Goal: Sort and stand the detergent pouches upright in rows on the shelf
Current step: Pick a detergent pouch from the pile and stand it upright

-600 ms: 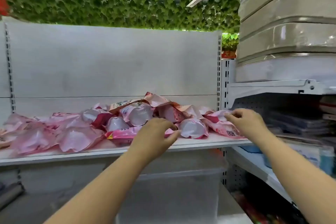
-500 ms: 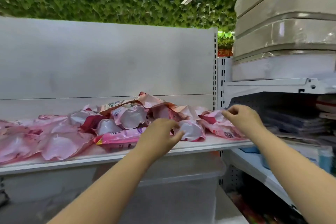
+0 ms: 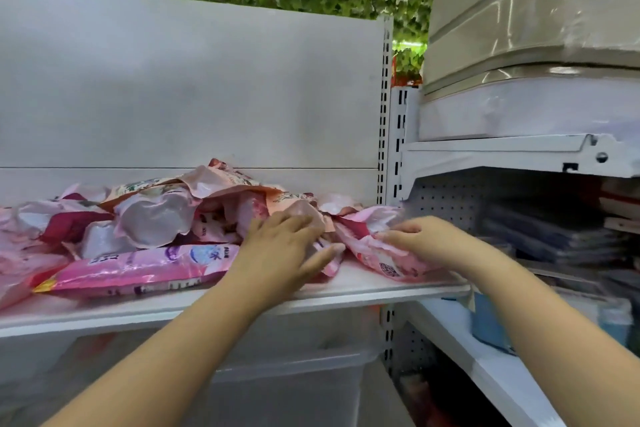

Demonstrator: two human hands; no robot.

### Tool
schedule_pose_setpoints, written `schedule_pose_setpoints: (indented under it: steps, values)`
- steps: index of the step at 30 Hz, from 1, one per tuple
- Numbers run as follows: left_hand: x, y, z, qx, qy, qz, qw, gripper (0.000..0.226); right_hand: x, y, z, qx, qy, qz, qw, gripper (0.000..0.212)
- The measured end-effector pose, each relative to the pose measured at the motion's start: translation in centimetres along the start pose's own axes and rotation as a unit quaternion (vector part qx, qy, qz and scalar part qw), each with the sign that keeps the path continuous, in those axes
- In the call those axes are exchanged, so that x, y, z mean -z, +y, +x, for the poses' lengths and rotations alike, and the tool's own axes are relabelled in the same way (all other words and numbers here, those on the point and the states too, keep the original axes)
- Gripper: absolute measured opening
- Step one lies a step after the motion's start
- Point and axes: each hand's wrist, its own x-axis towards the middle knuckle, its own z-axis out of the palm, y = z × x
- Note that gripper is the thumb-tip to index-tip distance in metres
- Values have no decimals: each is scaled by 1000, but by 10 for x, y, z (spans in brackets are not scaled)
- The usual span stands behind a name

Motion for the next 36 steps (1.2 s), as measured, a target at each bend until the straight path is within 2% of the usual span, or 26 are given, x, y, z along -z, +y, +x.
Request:
schedule_pose_setpoints:
  steps: [3,6,9,12,14,16,19,23,28,31,34,35,36]
  values:
    - [12,11,29,-7,26,9,1000,89,-3,5,-3,33,13,-40,999,47]
    - [19,23,65,-10,2,-66,998,55,-8,12,-5,53,17,-55,997,45]
    - [18,31,101,13,-37,-95,995,51,-12,21,0,83,26,-63,994,40]
    - [7,41,133,71,-153,-151,974,63,-12,28,6,106,42,-66,991,43]
    - [-5,49,142,88,-265,-138,950,67,-14,32,8,115,48,-48,991,42]
    - [-16,54,148,107,-319,-100,936,61,-14,37,7,116,52,-28,991,40]
    - [-20,51,155,86,-290,-45,952,48,-14,41,7,124,64,-34,990,42]
    - [-9,31,162,62,-240,-39,968,50,-11,42,11,127,58,-29,990,48]
    - [10,3,169,108,-99,-73,986,45,-10,44,21,122,43,-30,991,53]
    - [29,-8,175,165,-42,-105,980,34,-2,39,28,104,2,12,995,46]
    - [47,-21,175,193,13,-113,975,34,13,38,38,71,-71,53,993,40]
    - [52,-27,174,201,26,-112,973,34,18,40,45,61,-95,60,992,45]
    - [57,-32,172,214,37,-119,969,32,21,44,55,45,-109,61,991,60]
